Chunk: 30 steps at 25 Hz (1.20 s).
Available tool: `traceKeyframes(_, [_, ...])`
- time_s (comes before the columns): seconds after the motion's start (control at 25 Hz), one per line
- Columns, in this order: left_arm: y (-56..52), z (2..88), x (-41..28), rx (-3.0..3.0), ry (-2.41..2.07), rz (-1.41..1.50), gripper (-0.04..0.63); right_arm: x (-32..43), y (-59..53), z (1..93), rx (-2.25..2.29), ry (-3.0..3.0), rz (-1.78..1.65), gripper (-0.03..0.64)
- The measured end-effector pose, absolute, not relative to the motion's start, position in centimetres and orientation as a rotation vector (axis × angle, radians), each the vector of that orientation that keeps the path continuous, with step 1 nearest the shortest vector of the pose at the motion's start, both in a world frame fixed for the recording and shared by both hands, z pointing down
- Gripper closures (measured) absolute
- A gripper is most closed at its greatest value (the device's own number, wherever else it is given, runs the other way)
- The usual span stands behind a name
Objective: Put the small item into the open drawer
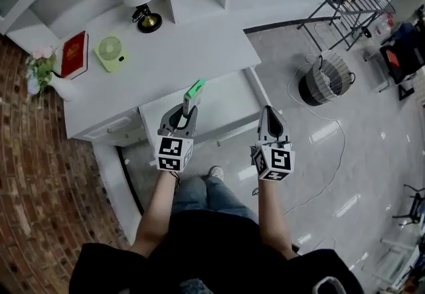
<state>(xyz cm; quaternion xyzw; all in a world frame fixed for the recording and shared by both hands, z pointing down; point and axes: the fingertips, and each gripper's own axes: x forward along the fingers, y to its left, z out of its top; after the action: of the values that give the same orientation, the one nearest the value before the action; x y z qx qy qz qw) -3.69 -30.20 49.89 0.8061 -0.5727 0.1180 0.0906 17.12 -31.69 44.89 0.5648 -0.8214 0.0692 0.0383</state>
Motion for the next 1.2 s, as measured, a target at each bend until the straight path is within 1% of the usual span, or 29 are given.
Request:
traceKeyframes(0.6, [-36.5, 51.9, -2.4, 2.392, -1.574, 0.453, 0.503, 14.8, -39.1, 46.2, 1.665, -2.508, 0.284, 0.617])
traceKeyframes(0.8, [-38.1, 55.3, -1.2, 2.373, -1.474, 0.553, 0.505, 14.0, -42.0, 49.6, 1.615, -2.476, 0.344, 0.617])
traceKeyframes(1.2, [-39.2, 65.3, 0.5, 2.219, -1.266, 0.775, 0.505, 12.2, -44.8, 57.9, 1.487, -2.398, 0.478, 0.617])
